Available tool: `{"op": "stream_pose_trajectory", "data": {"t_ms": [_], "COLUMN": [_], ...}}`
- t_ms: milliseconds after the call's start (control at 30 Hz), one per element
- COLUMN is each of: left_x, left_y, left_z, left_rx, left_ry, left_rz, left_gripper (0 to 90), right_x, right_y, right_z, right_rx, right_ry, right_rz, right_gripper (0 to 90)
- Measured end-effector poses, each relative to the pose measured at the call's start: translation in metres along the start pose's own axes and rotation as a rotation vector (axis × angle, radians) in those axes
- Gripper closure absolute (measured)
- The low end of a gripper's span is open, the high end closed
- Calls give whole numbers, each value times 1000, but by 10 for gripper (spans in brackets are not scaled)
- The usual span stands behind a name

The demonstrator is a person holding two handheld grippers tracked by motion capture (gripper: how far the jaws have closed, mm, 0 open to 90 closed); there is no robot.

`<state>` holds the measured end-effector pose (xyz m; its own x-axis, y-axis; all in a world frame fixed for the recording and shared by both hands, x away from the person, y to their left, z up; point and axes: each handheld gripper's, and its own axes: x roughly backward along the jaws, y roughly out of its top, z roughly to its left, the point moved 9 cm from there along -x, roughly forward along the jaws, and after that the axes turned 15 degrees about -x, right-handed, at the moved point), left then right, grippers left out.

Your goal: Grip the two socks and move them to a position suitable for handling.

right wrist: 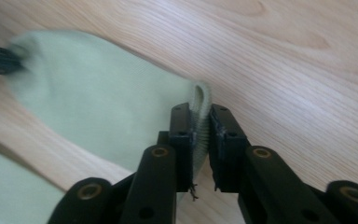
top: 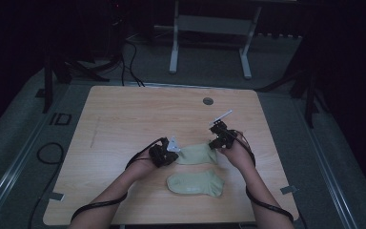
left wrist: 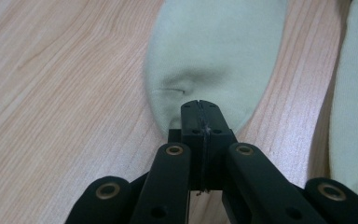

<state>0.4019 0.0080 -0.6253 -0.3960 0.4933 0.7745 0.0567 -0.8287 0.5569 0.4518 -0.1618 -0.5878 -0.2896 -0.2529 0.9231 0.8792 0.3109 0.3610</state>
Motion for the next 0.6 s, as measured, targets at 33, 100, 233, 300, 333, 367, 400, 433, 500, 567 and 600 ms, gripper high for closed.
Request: {"op": "stream_pose_trajectory", "data": {"t_ms": [33, 100, 233, 300, 333, 367, 400, 433, 500, 567, 600], "left_x": [0, 0, 0, 0, 0, 0, 0, 0, 0, 0, 0], "left_y": [0, 0, 0, 0, 0, 0, 0, 0, 0, 0, 0], "left_z": [0, 0, 0, 0, 0, 0, 0, 0, 0, 0, 0], "left_rx": [-1, -2, -6, -5, -5, -6, -6, -6, -7, -2, -1], "left_ry": [-2, -4, -4, -4, -4, 3, 3, 7, 7, -2, -4], "left_rz": [2, 3, 8, 7, 7, 8, 8, 11, 10, 12, 11], "left_gripper": [894, 894, 894, 894, 894, 894, 894, 894, 894, 894, 894], "right_x": [-2, -5, -3, 3, 3, 8, 8, 9, 8, 0, -5], "right_y": [-1, -2, 0, 2, 2, 0, 0, -4, -8, -17, -21], "right_z": [-3, -10, -23, -24, -24, -19, -19, -12, -7, 1, 2], "right_rx": [-7, -13, -32, -38, -38, -30, -30, -16, -7, 30, 32], "right_ry": [-6, -42, -68, -69, -69, -43, -43, -15, -6, 3, 2], "right_rz": [-1, 5, -29, -58, -58, -68, -68, -61, -52, -20, -8], "right_gripper": [760, 738, 661, 687, 687, 774, 774, 854, 876, 886, 886]}}
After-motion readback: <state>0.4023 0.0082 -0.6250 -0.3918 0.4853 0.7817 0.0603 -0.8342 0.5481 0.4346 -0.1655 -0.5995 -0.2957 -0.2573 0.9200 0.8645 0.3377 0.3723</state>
